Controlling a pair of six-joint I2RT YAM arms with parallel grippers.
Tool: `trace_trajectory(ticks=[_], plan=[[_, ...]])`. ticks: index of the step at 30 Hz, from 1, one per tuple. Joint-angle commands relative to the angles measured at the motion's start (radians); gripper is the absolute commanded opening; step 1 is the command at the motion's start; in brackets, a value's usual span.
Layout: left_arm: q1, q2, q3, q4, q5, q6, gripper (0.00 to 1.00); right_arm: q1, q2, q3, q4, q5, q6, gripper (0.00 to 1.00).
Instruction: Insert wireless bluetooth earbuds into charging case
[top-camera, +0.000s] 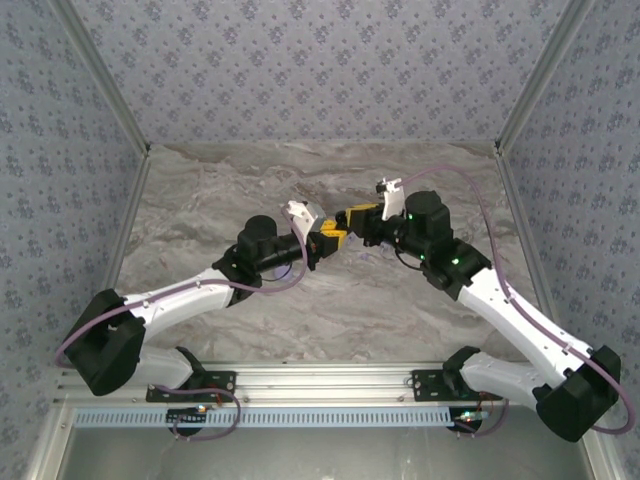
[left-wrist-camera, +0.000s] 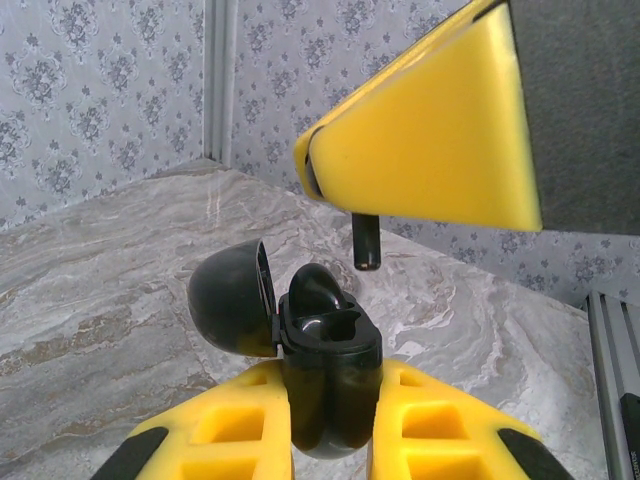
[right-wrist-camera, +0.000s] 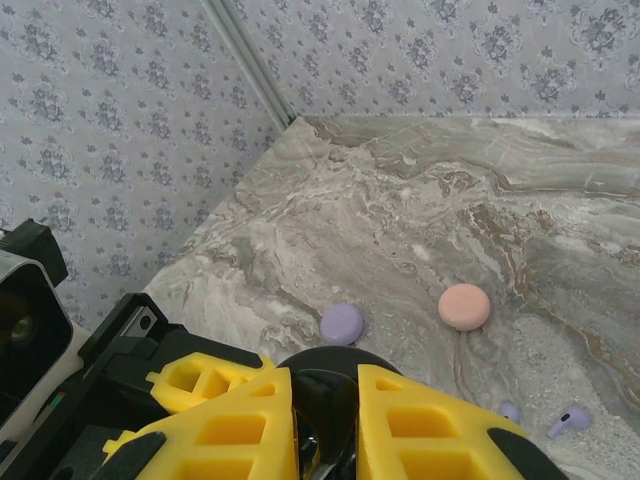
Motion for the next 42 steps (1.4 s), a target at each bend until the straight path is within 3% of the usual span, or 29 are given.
trace_trajectory(ticks=[1, 30, 42], plan=[[-0.006, -0.005, 0.027, 0.050, 0.014, -0.005, 0.00, 0.009, 0.013, 0.003, 0.007, -0.014, 0.003, 0.19], [-0.005, -0.015, 0.025, 0.026, 0.006, 0.009, 0.00, 0.043, 0.043, 0.040, -0.096, 0.026, -0.068, 0.20], [-0.006, -0.015, 0.021, 0.060, 0.006, -0.002, 0.00, 0.007, 0.022, 0.111, -0.126, -0.057, -0.066, 0.37]])
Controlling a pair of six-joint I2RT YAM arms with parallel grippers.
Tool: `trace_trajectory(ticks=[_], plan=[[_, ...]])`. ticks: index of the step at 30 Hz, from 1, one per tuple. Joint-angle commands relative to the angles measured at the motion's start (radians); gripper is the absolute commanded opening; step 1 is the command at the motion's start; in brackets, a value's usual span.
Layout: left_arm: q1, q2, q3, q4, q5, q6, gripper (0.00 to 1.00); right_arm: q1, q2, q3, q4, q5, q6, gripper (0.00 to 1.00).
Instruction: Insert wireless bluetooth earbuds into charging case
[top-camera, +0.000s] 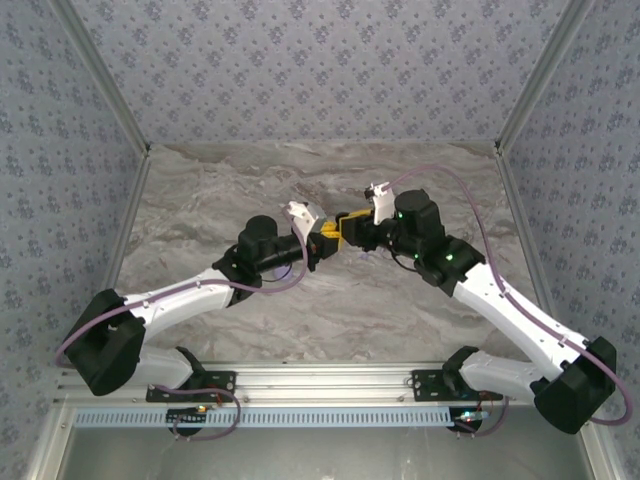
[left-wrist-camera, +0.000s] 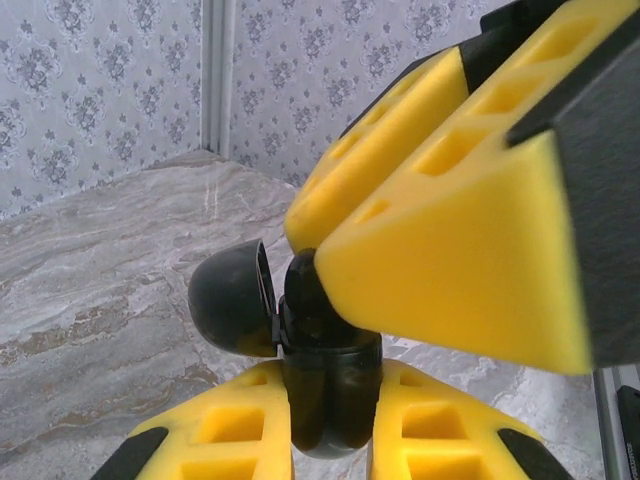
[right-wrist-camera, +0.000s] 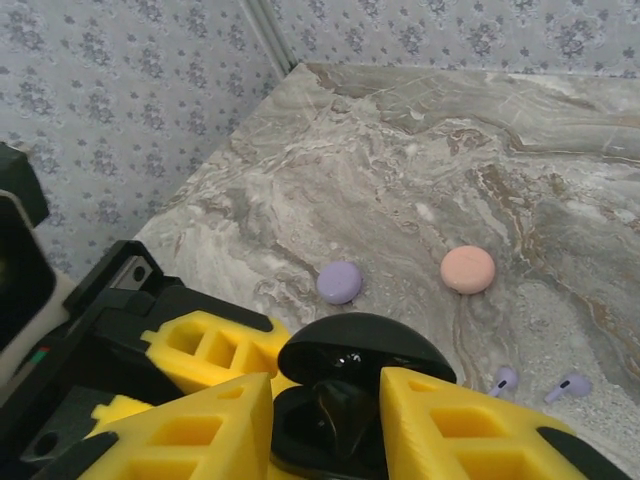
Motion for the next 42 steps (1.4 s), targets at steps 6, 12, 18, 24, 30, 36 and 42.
trace_trajectory(ticks=[6, 12, 18, 24, 30, 36, 42], plan=[[-0.005, -0.016, 0.014, 0.125, 0.007, -0.019, 0.00, -0.116, -0.044, 0.133, -0.100, -0.147, -0.006, 0.50], [-0.005, -0.019, 0.016, 0.174, 0.036, -0.035, 0.00, -0.248, -0.035, 0.111, -0.095, -0.425, 0.026, 0.80], [-0.006, -0.021, 0.036, 0.169, 0.074, -0.035, 0.00, -0.257, 0.020, 0.066, 0.016, -0.592, 0.089, 1.00], [-0.005, -0.019, 0.038, 0.166, 0.087, -0.038, 0.00, -0.232, 0.071, 0.090, 0.036, -0.646, 0.090, 1.00], [-0.005, -0.019, 0.037, 0.163, 0.084, -0.040, 0.00, -0.222, 0.074, 0.109, 0.034, -0.696, 0.084, 0.99], [-0.005, -0.018, 0.035, 0.144, 0.072, -0.032, 0.00, -0.221, 0.018, 0.099, 0.012, -0.684, 0.051, 0.94], [-0.006, -0.018, 0.028, 0.141, 0.064, -0.032, 0.00, -0.222, -0.032, 0.070, -0.006, -0.646, 0.029, 0.94]])
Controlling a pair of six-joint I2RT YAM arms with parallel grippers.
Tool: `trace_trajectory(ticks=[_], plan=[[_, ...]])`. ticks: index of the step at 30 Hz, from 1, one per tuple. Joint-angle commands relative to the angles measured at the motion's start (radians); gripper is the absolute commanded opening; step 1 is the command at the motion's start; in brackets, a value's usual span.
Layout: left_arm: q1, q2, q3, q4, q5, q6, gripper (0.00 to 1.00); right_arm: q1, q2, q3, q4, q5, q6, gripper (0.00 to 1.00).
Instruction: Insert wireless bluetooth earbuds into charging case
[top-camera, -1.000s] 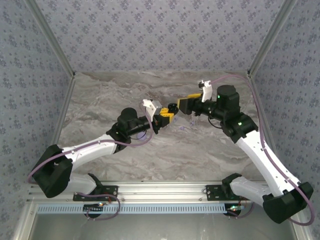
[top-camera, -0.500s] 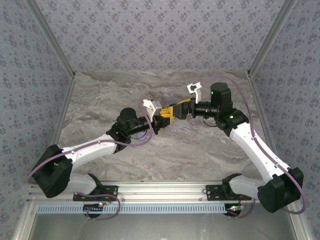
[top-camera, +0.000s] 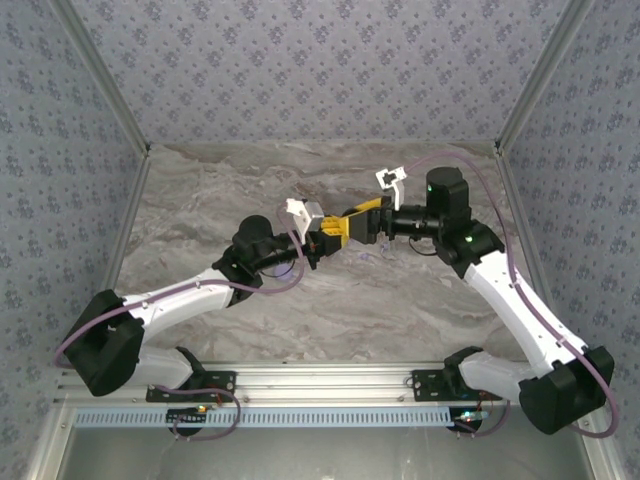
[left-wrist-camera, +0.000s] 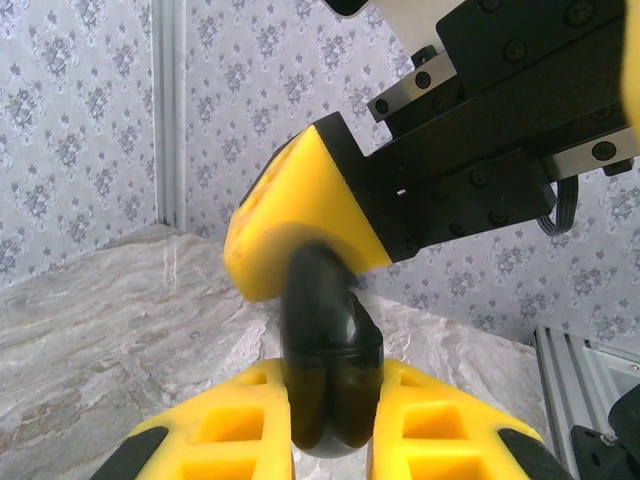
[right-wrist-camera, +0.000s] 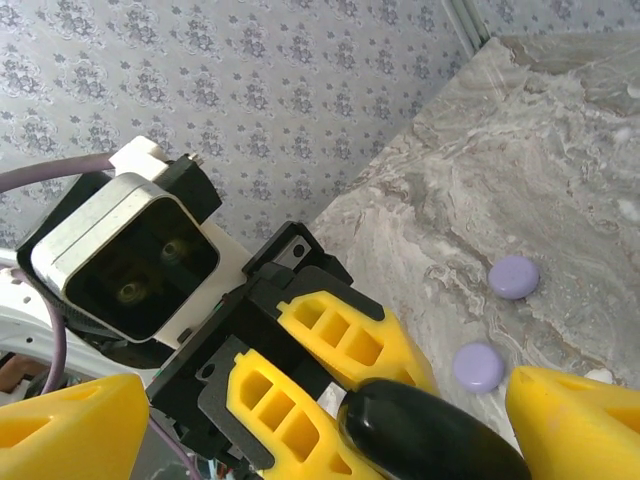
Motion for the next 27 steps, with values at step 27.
trace_trajectory(ticks=[27], plan=[[0.458, 0.148, 0.144, -0.583, -0.043, -0.151, 0.00, -0.236, -0.210, -0.223, 0.061, 0.261, 0.147, 1.00]])
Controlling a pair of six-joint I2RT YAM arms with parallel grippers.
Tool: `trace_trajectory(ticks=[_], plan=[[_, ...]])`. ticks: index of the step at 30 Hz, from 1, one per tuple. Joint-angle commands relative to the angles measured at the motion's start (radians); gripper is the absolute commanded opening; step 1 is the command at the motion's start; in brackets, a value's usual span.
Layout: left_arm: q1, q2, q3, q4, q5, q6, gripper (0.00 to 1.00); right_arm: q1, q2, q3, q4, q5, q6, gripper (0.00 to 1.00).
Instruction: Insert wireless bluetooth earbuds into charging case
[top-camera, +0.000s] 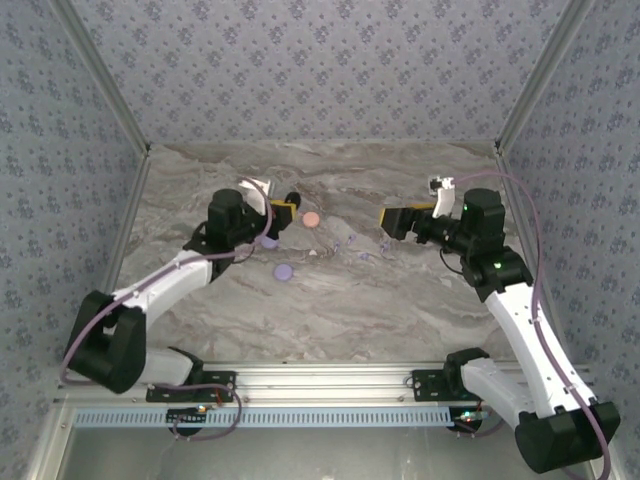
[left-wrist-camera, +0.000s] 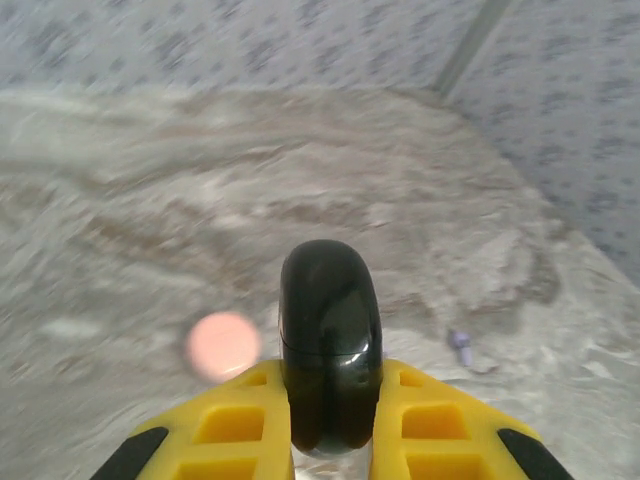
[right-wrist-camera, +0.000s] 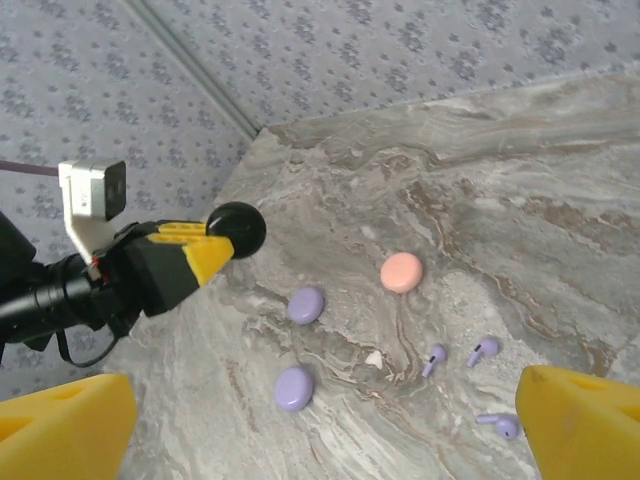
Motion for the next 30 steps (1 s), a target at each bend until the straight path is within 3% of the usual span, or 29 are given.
trace_trajectory(ticks=[1, 10, 19, 24, 30], plan=[[0.071, 0.118, 0.091, -0.149, 0.044, -0.037, 0.00, -0.025, -0.009, -0.058, 0.132, -0.042, 0.126, 1.00], [0.113, 0.461, 0.313, -0.245, 0.141, -0.100, 0.00, -0.028, -0.012, -0.077, 0.075, 0.024, 0.115, 1.00], [0.112, 0.582, 0.375, -0.261, 0.173, -0.145, 0.01, -0.026, -0.016, -0.070, 0.026, 0.039, 0.097, 1.00], [0.116, 0.580, 0.369, -0.270, 0.154, -0.132, 0.26, -0.021, -0.008, -0.063, 0.001, 0.050, 0.085, 1.00], [0.137, 0.556, 0.367, -0.296, 0.116, -0.098, 0.40, 0.032, 0.022, -0.024, -0.083, 0.119, 0.021, 1.00]])
